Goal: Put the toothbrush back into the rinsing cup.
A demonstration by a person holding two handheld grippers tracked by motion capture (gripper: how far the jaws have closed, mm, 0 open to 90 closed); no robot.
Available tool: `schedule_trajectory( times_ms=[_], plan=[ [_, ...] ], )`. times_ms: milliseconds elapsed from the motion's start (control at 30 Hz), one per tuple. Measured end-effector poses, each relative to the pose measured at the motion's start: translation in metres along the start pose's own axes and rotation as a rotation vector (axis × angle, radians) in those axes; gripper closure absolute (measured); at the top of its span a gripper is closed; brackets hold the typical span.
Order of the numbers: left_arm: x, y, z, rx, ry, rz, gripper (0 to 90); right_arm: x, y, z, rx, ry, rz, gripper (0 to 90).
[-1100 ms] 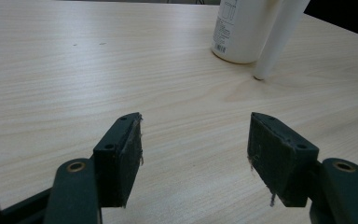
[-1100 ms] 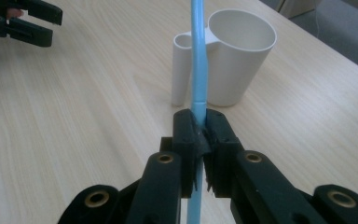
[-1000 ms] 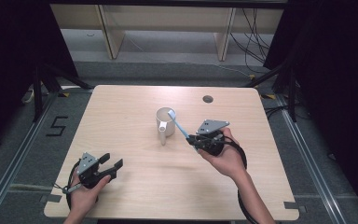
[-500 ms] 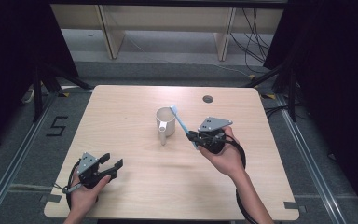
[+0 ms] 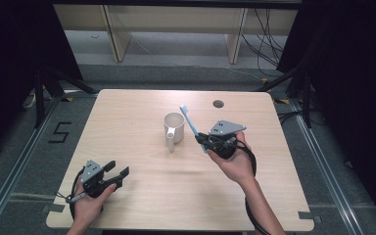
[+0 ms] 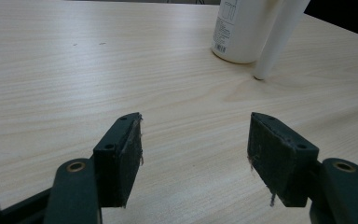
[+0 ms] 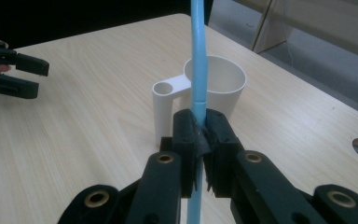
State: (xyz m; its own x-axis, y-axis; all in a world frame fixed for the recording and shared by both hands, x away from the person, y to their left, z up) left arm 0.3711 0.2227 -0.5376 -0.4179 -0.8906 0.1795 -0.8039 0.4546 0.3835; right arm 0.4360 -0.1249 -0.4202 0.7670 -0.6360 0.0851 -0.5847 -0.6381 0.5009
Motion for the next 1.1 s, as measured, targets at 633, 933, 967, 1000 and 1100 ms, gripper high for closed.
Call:
schedule_trajectory(
  times_ms=[633,933,967,1000,1100],
  plan=[
    [0.0,0.0,0.0,-0.001,-0.003,0.0,34.9,0.004,0.0,-0.011,0.1,-0.028,0.037,84.4],
    [0.0,0.0,0.0,0.0,-0.005,0.001,34.8,0.004,-0.002,-0.018,0.143,-0.042,0.044,84.4],
    [0.0,0.0,0.0,-0.001,-0.006,0.001,34.8,0.005,-0.002,-0.019,0.139,-0.039,0.049,84.4],
    [0.0,0.0,0.0,-0.001,-0.006,0.001,34.8,0.004,-0.002,-0.019,0.138,-0.048,0.047,84.4],
    [0.0,0.0,0.0,-0.001,-0.006,0.001,34.9,0.005,-0.003,-0.021,0.155,-0.05,0.051,84.5]
  ],
)
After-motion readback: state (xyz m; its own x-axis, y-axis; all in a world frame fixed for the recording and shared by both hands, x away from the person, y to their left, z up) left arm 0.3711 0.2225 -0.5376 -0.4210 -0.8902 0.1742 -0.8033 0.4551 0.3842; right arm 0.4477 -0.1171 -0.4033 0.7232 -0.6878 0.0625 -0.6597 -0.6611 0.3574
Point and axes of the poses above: each handheld gripper's, and its own axes: y roughly backward along the jaws, z roughly out of its underside, x roughly to its right, the point moved 4 cm from there along -y, roughly forward along the jaws, and after that the axes turned 1 degree about -x, right-handed, at the moved point
